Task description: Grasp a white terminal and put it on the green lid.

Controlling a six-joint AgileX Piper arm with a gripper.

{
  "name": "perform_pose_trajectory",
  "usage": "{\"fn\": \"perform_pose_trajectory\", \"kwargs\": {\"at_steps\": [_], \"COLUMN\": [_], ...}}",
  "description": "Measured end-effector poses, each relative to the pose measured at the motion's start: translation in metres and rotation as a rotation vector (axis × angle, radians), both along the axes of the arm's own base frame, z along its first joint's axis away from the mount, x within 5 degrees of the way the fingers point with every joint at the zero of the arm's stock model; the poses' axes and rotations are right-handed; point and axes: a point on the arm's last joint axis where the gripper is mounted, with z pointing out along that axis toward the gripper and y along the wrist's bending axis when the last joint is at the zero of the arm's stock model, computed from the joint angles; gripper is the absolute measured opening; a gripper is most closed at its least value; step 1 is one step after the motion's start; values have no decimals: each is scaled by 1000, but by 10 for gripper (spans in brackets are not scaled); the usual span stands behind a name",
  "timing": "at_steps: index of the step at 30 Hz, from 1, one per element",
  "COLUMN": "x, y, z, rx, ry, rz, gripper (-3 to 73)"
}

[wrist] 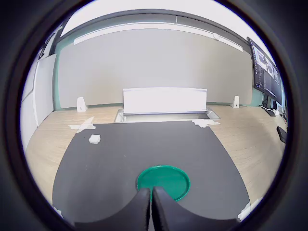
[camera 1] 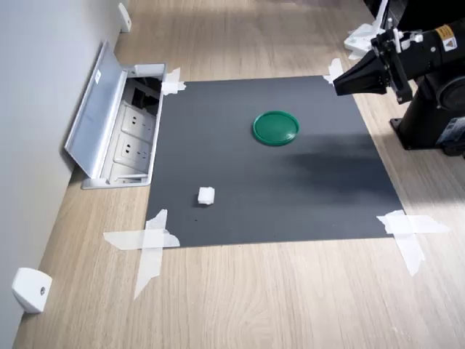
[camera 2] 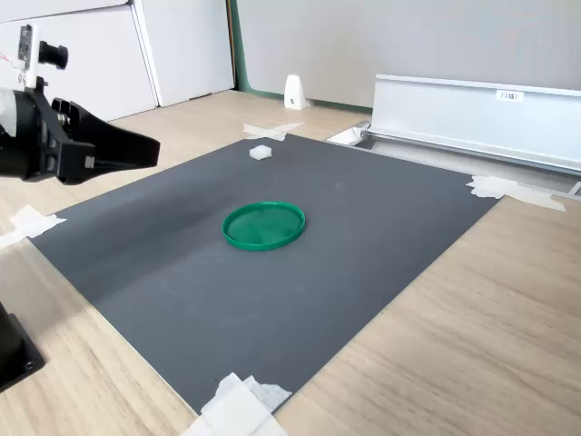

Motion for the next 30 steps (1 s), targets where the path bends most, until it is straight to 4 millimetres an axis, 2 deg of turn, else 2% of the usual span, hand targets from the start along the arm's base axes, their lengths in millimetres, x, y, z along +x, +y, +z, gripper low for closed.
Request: {"fn": "perform_pose_trajectory", "kwargs": {"at_steps": [19,21,25,30], "x": [0,-1,-1,17], "y": [0,0,0,-5], "z": [1,7,32,64], "rx": [0,-1,-19,-82], "ry": [2,-8,-35,68], "rz": [1,2,0,-9], "gripper": [-8,-8,-8,-8]}}
